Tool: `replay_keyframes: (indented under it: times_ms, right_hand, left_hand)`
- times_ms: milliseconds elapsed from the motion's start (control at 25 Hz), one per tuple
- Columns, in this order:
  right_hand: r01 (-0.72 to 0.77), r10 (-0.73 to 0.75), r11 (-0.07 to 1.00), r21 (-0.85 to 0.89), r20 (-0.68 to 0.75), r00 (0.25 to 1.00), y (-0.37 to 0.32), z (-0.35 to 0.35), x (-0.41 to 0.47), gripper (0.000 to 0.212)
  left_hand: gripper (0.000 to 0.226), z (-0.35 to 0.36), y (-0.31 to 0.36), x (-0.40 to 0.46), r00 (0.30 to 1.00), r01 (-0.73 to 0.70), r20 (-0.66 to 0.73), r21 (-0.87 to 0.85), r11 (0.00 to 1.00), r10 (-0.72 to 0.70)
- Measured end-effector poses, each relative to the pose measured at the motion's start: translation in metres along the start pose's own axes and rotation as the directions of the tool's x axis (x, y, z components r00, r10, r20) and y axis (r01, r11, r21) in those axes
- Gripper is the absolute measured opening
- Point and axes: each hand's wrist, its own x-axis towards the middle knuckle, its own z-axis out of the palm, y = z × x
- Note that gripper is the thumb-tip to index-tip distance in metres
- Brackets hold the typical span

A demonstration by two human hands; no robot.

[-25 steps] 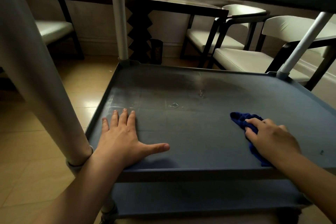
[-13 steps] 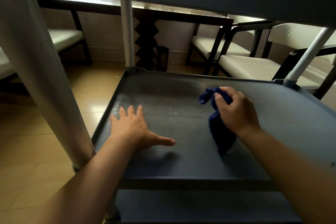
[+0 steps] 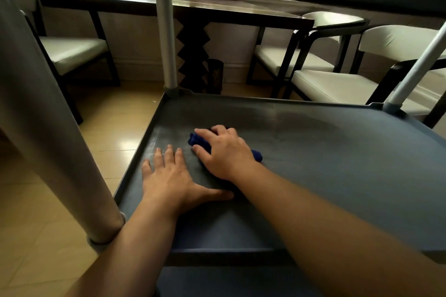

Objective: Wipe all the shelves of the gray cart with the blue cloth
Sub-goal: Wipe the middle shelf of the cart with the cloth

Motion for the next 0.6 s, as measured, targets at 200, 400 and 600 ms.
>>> replay_keyframes:
  times_ms: [200,400,600]
  right_hand:
    - [-0.023,0.016,0.991,-0.129,-0.061,0.998,0.002,0.013,0.006,0.045]
    - [0.017,-0.03,0.985,-0.17,-0.072,0.997,0.029,0.009,0.008,0.04]
    - [-0.093,0.072,0.971,-0.221,-0.098,0.993,0.075,-0.006,-0.01,0.04]
  left_hand:
    - [0.183,0.001,0.0,-0.001,1.0,0.001,-0.003,0.018,1.0,-0.001]
    - [0.183,0.002,0.0,-0.002,1.0,0.01,-0.01,0.001,1.0,-0.01]
    - [0.183,-0.001,0.0,-0.005,1.0,0.002,-0.005,-0.016,1.0,-0.002]
